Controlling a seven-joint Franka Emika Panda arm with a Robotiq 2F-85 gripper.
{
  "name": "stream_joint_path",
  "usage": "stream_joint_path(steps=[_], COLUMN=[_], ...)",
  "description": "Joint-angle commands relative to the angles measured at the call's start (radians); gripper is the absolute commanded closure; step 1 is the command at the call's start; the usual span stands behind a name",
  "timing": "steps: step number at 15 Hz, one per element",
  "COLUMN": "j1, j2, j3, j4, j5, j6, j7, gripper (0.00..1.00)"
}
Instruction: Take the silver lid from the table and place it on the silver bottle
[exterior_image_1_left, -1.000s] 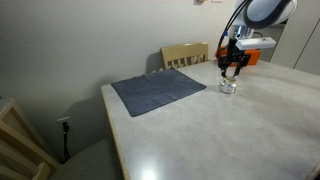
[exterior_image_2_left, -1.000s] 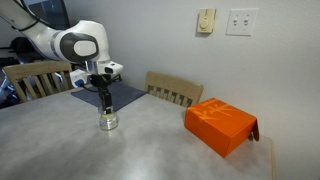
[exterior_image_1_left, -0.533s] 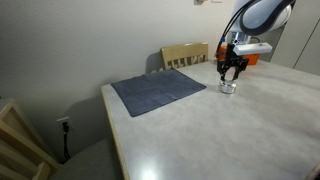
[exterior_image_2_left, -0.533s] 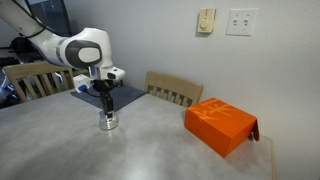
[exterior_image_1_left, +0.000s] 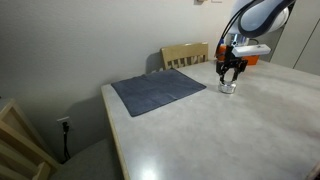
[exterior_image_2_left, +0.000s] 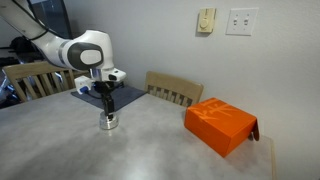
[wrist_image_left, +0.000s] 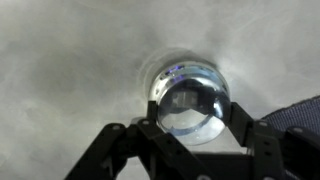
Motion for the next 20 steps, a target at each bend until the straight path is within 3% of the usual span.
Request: stream_joint_path(steps=[1,8,13,14,20], j1=[-0.010,0.049,0.114,0.085,0.094], j2=[-0.009,-0.121,-0.226,-0.162,-0.204], j3=[0.003,-0.041,-0.079,-0.053,-0.054], j4=[-0.003,-0.092,-0.180,-0.102,-0.143], j5=[0.040,-0.026,-0.143,-0.114,-0.136], j6=[-0.006,0.041,0.079,0.042,0.049], j7=[-0.039,0.038,0.170,0.134,0.165], gripper=[0.02,0.00,0.00,0.00,0.00])
